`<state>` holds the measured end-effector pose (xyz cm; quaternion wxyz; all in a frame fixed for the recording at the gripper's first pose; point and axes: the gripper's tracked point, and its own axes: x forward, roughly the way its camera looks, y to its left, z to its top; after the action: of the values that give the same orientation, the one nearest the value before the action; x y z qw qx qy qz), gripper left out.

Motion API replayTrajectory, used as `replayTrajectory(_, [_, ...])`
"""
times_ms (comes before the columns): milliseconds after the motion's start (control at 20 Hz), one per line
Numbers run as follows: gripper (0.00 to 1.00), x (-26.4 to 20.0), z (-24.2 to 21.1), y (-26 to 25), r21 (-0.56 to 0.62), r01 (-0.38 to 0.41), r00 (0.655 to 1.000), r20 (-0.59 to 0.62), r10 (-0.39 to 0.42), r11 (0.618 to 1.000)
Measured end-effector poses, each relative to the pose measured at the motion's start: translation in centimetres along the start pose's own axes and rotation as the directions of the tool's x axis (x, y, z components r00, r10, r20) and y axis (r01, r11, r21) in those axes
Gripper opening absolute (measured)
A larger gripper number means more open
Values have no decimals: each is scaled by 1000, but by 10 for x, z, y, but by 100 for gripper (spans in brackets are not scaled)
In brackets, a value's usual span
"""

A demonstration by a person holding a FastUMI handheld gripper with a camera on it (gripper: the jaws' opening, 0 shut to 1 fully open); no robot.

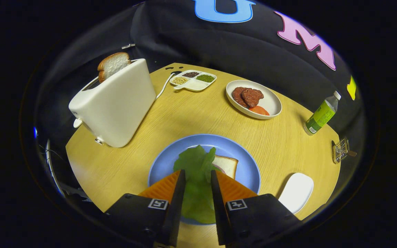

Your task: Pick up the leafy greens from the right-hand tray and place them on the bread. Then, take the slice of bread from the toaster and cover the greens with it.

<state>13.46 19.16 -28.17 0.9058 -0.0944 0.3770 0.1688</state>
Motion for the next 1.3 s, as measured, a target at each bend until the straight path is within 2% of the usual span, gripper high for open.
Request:
replayTrajectory(200, [60,-8,2,6,-28,3,1000,25,-2,1000])
replayTrajectory(250, [69,-10,1,8,-38,-1,1000,28,2,999])
replayTrajectory(400, [84,-13,0,10,-45,3,999,35,-2,999])
replayTrajectory(450, [94,-15,2,10,-38,2,999,43,0,999])
replayTrajectory(500, [99,-19,7,10,-29,5,998,63,-3,1000])
replayTrajectory(650, [99,-33,27,11,-12,0,993,117,1,1000])
replayTrajectory(900, [99,-69,86,30,-32,-41,973,224,47,999])
replayTrajectory(1100, [99,-90,138,63,-61,-91,951,291,105,994])
replayTrajectory(1300, [99,-87,180,100,-101,-133,934,320,159,986])
